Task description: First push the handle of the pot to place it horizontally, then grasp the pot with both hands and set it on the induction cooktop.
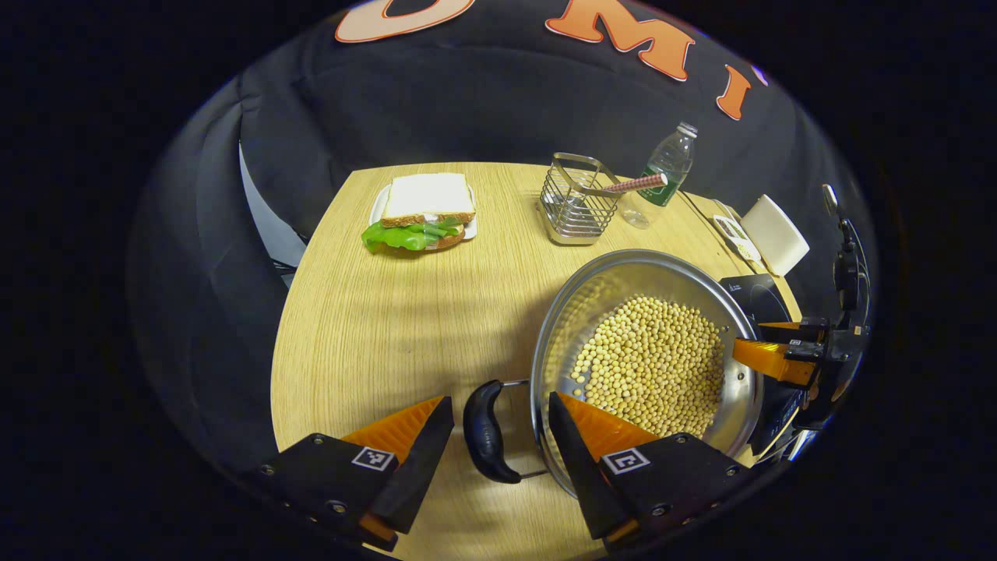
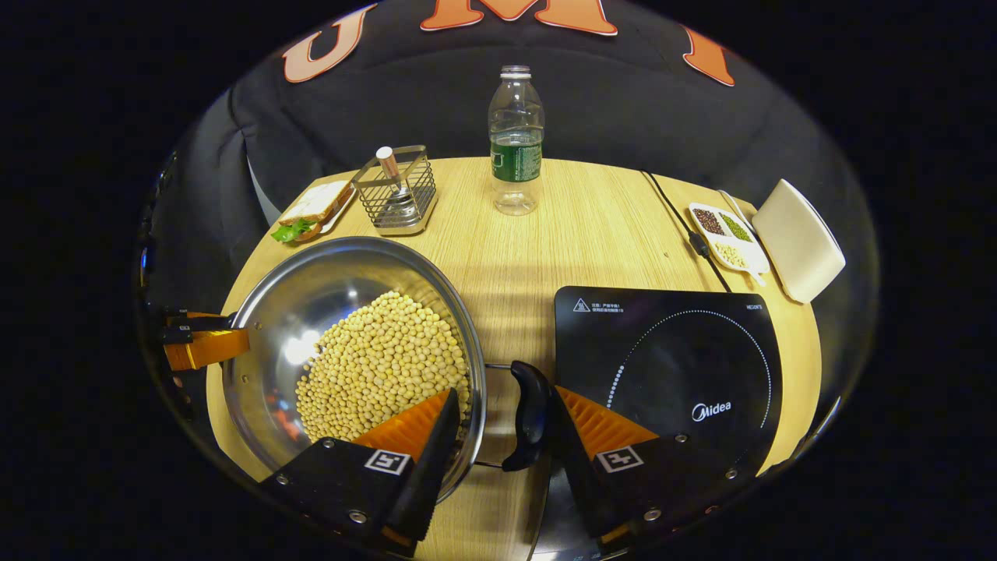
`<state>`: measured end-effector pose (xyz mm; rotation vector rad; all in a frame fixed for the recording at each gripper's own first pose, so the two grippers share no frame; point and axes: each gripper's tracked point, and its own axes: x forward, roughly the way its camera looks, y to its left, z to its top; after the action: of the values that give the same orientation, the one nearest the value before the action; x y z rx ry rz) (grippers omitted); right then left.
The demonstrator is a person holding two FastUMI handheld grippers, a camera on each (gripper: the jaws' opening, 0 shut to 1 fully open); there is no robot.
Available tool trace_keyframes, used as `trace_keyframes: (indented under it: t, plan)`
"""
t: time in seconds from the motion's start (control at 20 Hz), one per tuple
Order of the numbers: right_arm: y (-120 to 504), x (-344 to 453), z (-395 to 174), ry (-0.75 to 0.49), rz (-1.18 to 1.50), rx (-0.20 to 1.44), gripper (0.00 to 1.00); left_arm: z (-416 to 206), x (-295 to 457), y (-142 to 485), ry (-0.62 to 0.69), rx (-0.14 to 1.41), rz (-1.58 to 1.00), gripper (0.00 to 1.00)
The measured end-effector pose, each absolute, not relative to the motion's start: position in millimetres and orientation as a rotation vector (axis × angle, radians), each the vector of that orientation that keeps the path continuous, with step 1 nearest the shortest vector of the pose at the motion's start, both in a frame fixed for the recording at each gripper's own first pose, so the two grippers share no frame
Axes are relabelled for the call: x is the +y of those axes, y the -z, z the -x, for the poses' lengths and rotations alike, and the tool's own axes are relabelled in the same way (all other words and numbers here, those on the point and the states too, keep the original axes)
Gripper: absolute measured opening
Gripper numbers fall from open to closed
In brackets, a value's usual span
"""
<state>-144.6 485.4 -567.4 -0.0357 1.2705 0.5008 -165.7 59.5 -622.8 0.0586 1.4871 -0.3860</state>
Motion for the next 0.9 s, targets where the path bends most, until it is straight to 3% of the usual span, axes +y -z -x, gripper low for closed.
trace_keyframes:
  t: [0.5,0.55,0.6,0.65,0.7,0.8,0.9]
  plan:
    - [586.0,491.5,160.0,-0.498,0.008,1.333,0.71,170.4,50.6,646.5,0.298,1.465,-0.025,0.83]
    - [587.0,493.5,162.4,-0.498,0.007,1.335,0.67,172.7,51.5,648.0,0.298,1.47,-0.034,0.8]
    - [588.1,493.7,162.1,-0.498,0.009,1.335,0.71,174.5,51.8,652.8,0.296,1.469,-0.046,0.8]
    - [587.5,493.7,162.6,-0.496,0.004,1.334,0.66,173.2,51.4,655.0,0.285,1.461,-0.05,0.8]
    - [587.3,493.4,161.6,-0.494,-0.004,1.334,0.7,169.7,54.3,657.6,0.262,1.44,-0.061,0.8]
    - [587.7,494.0,163.3,-0.482,-0.044,1.352,0.68,163.2,55.3,658.1,0.242,1.415,-0.048,0.72]
    - [587.7,494.9,165.0,-0.465,-0.09,1.374,0.65,164.6,56.6,659.3,0.254,1.415,-0.065,0.72]
